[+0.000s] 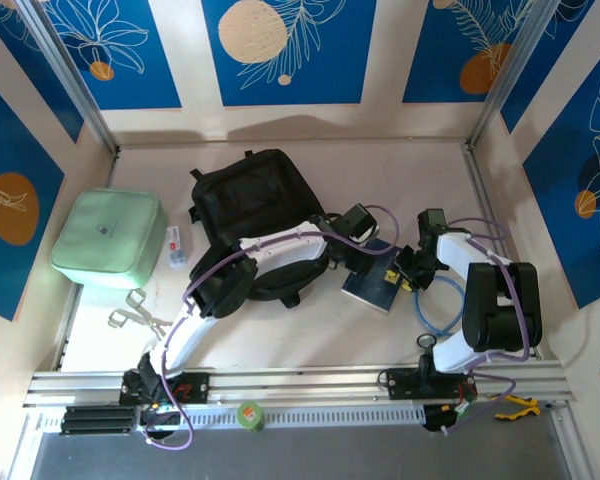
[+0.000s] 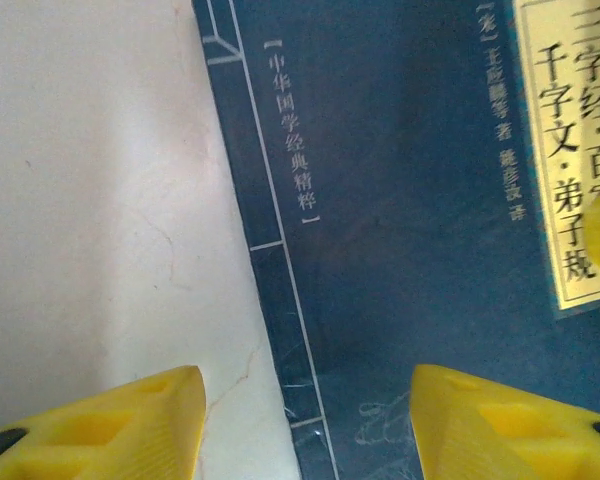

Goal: Pack the student bag
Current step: Pick up the book from the middle-right of the table.

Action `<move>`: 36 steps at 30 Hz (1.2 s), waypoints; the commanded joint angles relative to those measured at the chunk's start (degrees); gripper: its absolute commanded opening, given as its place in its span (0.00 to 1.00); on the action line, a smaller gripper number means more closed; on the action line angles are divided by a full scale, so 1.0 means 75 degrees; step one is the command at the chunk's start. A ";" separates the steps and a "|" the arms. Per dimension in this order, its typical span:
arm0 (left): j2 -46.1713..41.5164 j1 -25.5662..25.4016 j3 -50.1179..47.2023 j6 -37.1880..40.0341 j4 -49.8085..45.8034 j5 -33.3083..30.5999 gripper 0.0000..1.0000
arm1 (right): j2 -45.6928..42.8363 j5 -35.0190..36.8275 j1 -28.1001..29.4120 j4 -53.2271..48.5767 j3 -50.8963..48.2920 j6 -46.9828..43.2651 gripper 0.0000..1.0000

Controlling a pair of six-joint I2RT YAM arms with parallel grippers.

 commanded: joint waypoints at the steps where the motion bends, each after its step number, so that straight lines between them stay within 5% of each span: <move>1: 0.0287 -0.0068 0.0289 0.0192 -0.0550 0.0053 0.56 | 0.0149 -0.0242 -0.0048 0.0003 -0.0056 -0.0123 0.40; 22: 0.1130 -0.0286 0.0577 0.0364 -0.1316 -0.0135 0.54 | -0.0754 -0.0441 0.0220 -0.0690 0.0434 -0.0197 0.36; 36: 0.0517 -0.0248 0.0724 0.0636 -0.1285 -0.0367 0.52 | -0.1166 0.0514 0.0438 -0.1028 0.0445 0.0082 0.07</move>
